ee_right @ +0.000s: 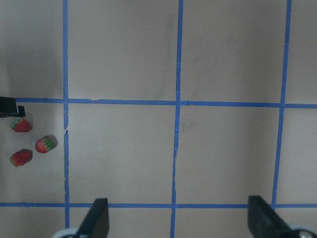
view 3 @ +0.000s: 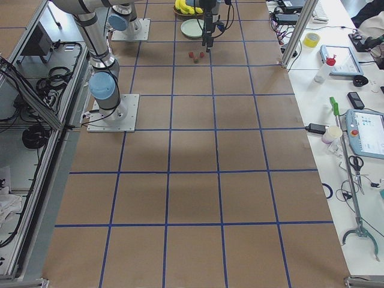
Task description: Collect all strawberries into plate
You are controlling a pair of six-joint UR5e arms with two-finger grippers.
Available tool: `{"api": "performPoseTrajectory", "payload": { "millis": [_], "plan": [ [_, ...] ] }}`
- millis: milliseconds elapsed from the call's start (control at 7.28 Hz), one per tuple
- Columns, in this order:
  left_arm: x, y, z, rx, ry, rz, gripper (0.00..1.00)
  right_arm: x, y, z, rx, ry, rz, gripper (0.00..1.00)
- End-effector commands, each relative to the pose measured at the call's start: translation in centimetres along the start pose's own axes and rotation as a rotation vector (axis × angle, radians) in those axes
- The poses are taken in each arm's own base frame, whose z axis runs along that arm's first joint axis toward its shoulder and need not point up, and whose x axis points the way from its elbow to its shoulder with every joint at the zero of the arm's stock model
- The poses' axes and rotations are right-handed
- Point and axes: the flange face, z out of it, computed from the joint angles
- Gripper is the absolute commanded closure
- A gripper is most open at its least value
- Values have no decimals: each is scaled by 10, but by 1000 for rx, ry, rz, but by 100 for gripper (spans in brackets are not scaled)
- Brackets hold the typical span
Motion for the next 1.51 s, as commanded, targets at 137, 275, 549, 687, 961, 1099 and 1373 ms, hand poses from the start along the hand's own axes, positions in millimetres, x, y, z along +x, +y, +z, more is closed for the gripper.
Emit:
{"api": "performPoseTrajectory", "payload": {
  "millis": [137,275,549,687,961,1099,1373],
  "plan": [
    [1,1,13,-43,15,-85,27,-1,1,-1,1,0,-3,0],
    [-2,4,18,-54,10,-89,40,-6,2,-1,2,-2,-9,0],
    [-2,8,23,-79,27,-94,48,-5,1,0,1,-1,-9,0],
    [-2,8,24,-82,27,-94,63,-5,1,0,1,-2,-8,0],
    [-1,7,22,-77,33,-92,100,-7,2,0,4,-5,-7,0],
    [1,6,18,-65,39,-82,100,-7,2,0,2,-4,-7,0],
    [7,-2,-15,-53,34,-82,100,-7,2,0,4,-6,-7,0]
  ]
}}
